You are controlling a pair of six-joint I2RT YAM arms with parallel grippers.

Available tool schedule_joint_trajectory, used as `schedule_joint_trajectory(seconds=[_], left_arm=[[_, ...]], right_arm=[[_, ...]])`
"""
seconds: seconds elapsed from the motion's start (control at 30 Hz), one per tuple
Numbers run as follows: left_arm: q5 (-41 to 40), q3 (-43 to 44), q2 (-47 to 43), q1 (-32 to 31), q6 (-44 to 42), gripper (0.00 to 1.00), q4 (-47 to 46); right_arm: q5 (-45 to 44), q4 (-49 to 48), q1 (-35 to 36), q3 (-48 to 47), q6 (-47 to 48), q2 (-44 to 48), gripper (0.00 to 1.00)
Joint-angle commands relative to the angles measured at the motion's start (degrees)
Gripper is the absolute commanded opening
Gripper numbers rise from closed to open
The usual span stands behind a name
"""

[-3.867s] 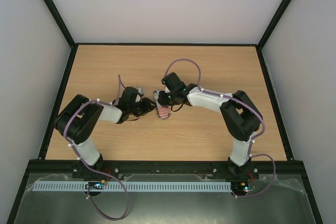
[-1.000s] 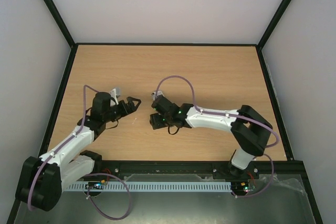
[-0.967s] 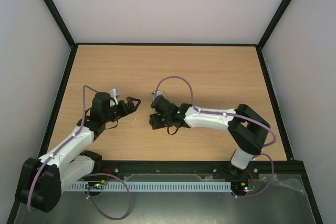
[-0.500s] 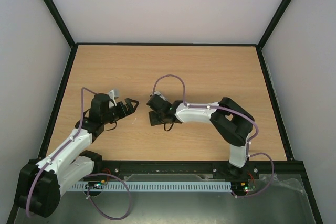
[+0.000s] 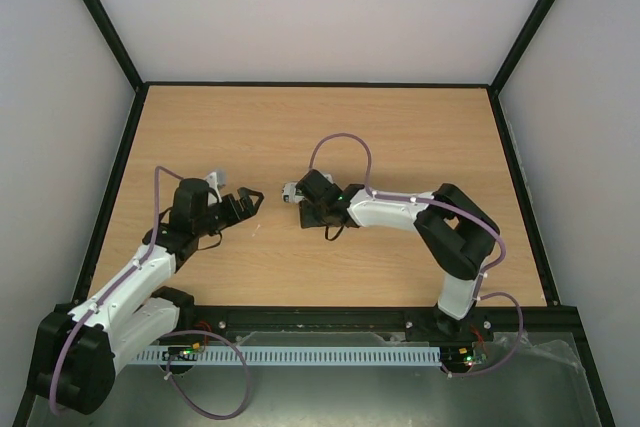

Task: Organize the sunglasses
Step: Adjust the sunglasses case at the center of the board.

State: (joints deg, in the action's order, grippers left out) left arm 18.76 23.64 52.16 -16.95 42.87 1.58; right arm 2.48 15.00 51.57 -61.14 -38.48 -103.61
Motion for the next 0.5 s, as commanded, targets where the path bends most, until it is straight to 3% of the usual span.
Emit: schedule_joint_trajectory(seconds=[0.0,0.27,0.4,0.47], left_arm=[[-1.7,1.8,-0.5,0.3,-1.1,0.99,1.3],[-9.3,3.4,-0.8,0.6,-2.8,0.99,5.0],[-10.7,4.8,0.2,0.8,-4.0,0.99,3.0],[-12.4,6.7,1.4,0.8,-5.2,0.99,1.7]], right_arm=[[-1.4,1.3,0.2,-0.8,0.2,0.5,0.62],[-5.4,3.3,-0.3,3.5,-0.5,7.7,0.65],[-6.8,3.9,-4.6,9.3,-0.5,15.2,0.68],[-8.5,4.9,-8.1,11.8,-0.1,20.5,0.78]])
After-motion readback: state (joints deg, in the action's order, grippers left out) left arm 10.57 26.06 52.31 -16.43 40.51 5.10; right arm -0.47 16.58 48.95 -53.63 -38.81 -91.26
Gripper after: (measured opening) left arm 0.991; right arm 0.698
